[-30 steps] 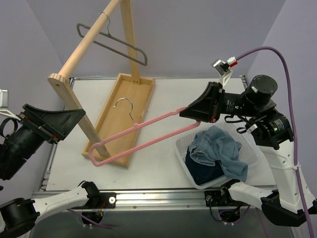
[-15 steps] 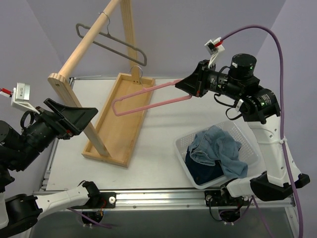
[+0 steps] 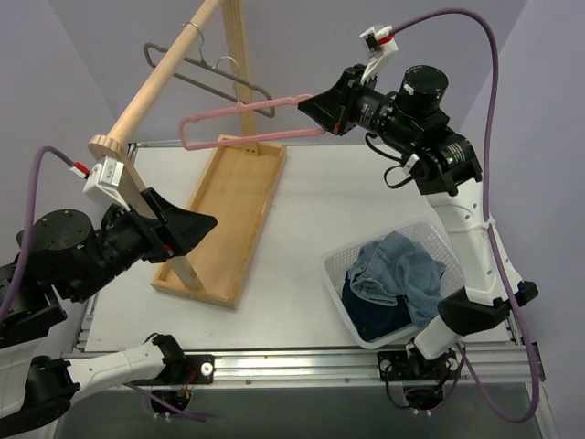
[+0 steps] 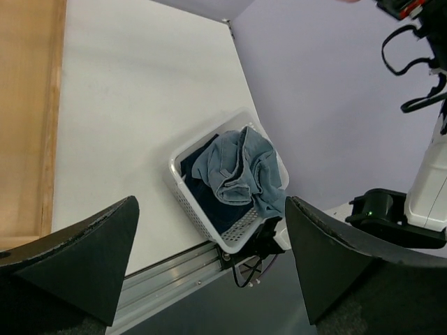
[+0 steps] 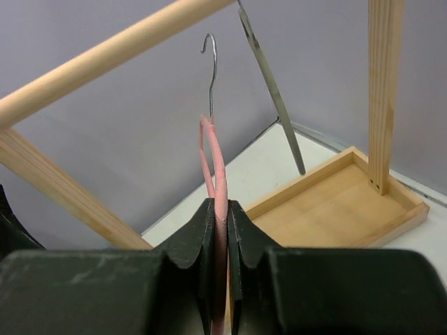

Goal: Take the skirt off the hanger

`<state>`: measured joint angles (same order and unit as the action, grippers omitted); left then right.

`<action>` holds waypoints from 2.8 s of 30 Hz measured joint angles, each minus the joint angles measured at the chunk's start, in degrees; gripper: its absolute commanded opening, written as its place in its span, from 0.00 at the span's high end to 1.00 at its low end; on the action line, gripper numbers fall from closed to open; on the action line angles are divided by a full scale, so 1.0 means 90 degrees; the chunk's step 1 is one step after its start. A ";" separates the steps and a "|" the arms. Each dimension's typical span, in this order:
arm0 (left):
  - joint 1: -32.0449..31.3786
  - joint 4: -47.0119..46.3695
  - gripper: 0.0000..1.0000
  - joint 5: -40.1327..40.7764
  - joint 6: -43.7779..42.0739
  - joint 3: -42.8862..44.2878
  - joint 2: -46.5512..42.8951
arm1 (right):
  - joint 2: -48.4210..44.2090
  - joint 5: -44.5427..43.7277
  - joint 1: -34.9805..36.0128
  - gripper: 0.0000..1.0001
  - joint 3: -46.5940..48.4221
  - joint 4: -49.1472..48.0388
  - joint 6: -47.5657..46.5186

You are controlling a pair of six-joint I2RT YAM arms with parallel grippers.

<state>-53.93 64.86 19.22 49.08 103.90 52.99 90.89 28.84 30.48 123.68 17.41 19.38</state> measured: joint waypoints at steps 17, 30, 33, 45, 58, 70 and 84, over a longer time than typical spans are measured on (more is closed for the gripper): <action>0.0000 -0.0053 0.06 -0.0381 0.0447 -0.0576 -0.0036 | 0.1078 0.0075 0.0843 1.00 0.0724 -0.1532 0.0537; 0.0000 -0.0202 0.06 -0.0508 0.0442 -0.0605 -0.0005 | 0.0918 0.0070 0.0935 1.00 -0.0056 -0.1617 0.0508; 0.0000 -0.0255 0.06 -0.0595 0.0345 -0.0590 0.0155 | 0.0899 0.0068 0.0979 1.00 -0.0187 -0.1659 0.0508; 0.0005 -0.0304 0.06 -0.0792 -0.0151 -0.0381 0.0687 | 0.0731 -0.1071 0.1047 0.02 -0.0364 -0.0690 0.0289; 0.0002 -0.0379 0.06 -0.0612 -0.0350 -0.0838 0.0172 | -0.0396 -0.2756 0.1047 0.00 -0.1559 0.0857 0.0046; 0.0002 -0.0396 0.06 0.0073 -0.0495 -0.1620 -0.1472 | -0.2246 -0.3563 0.0993 0.00 -0.4192 0.1158 0.0906; 0.0002 -0.1846 0.06 -0.1183 -0.3087 -0.1481 -0.0464 | -0.2888 -0.4216 0.0648 0.00 -0.4886 0.1977 0.1525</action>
<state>-53.91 48.25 8.58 21.30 90.56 48.82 64.90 -9.10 36.32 79.70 35.20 33.10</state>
